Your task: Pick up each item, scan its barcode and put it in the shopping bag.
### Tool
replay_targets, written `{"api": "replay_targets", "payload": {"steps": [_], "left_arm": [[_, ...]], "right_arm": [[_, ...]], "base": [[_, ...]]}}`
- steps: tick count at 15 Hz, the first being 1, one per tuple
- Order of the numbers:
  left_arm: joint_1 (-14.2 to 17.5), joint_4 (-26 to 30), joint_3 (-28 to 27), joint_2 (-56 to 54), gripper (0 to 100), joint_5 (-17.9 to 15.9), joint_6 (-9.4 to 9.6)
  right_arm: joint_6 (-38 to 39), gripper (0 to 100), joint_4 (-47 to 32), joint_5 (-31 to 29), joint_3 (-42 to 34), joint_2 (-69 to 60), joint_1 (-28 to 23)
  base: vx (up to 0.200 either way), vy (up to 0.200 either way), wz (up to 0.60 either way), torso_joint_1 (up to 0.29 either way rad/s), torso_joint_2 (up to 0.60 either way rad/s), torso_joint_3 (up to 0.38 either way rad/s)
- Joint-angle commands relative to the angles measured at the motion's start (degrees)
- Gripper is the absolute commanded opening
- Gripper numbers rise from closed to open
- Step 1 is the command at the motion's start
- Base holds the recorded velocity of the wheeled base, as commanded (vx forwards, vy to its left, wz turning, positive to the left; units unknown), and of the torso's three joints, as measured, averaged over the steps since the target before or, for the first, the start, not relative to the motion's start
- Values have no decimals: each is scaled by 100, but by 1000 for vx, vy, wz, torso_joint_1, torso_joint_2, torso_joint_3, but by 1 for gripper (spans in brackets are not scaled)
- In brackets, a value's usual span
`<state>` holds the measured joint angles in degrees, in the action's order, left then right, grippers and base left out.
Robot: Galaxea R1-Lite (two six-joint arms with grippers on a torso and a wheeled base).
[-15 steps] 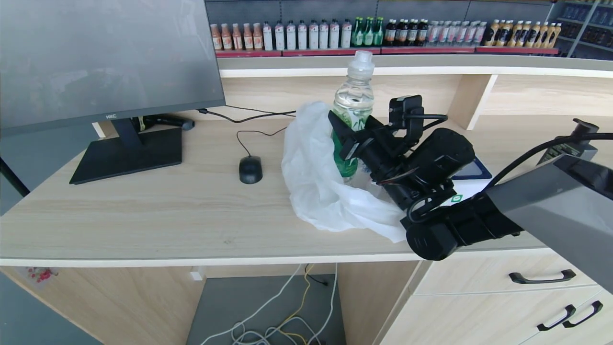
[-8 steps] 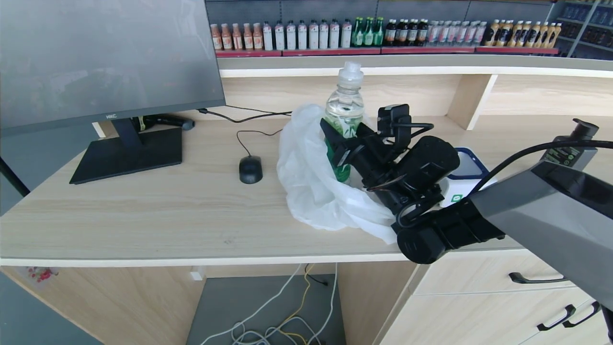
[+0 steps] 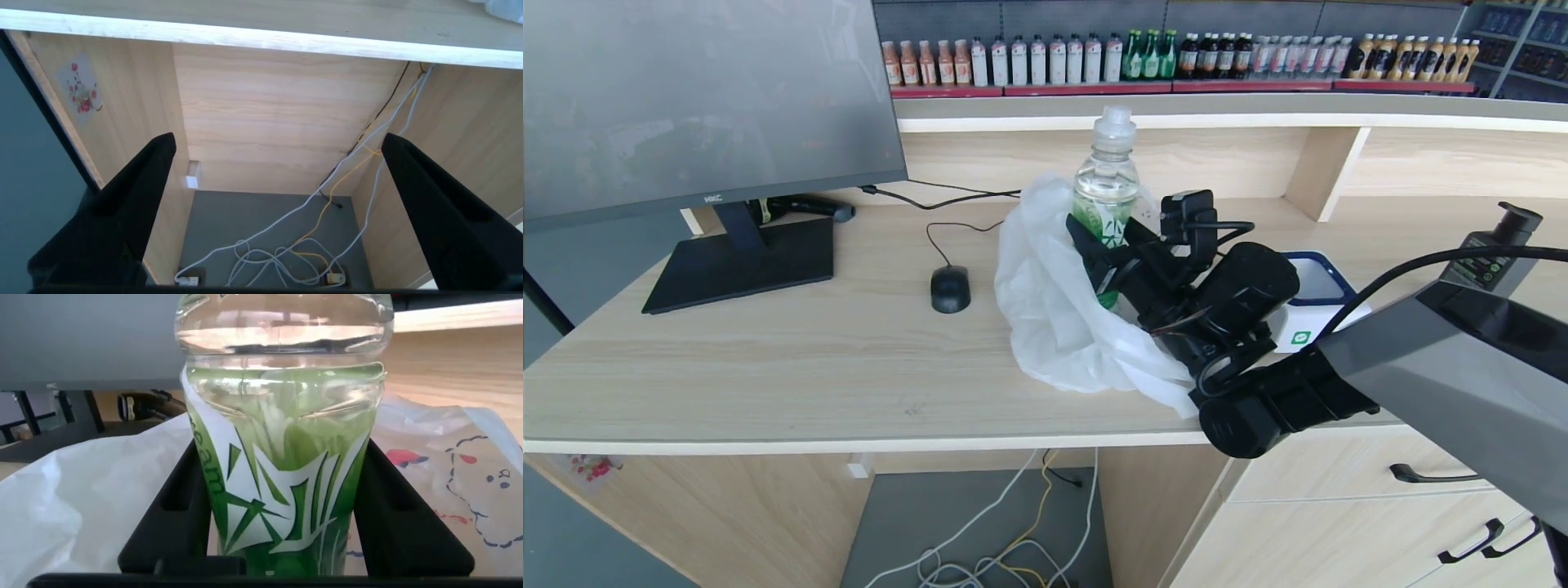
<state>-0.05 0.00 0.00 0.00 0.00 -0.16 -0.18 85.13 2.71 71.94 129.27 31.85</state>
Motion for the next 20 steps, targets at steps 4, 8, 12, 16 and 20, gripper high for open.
{"api": "replay_targets", "payload": {"steps": [4, 8, 12, 16, 20], "left_arm": [[-4, 0, 0, 0, 100, 0, -2], [-4, 0, 0, 0, 100, 0, -2], [-4, 0, 0, 0, 100, 0, -2], [5, 0, 0, 0, 100, 0, -2], [-4, 0, 0, 0, 100, 0, -2]], "right_arm": [[-8, 0, -31, -7, -4, 19, 58], [-8, 100, 4, -7, -22, -69, 58], [-8, 100, 153, 37, -452, -420, 93], [-61, 100, 206, 46, -1156, -1070, 128], [-70, 100, 479, 19, -2122, -1870, 216]], "base": [[0, 0, 0, 0, 0, 0], [0, 0, 0, 0, 0, 0], [0, 0, 0, 0, 0, 0], [0, 0, 0, 0, 0, 0], [0, 0, 0, 0, 0, 0]]}}
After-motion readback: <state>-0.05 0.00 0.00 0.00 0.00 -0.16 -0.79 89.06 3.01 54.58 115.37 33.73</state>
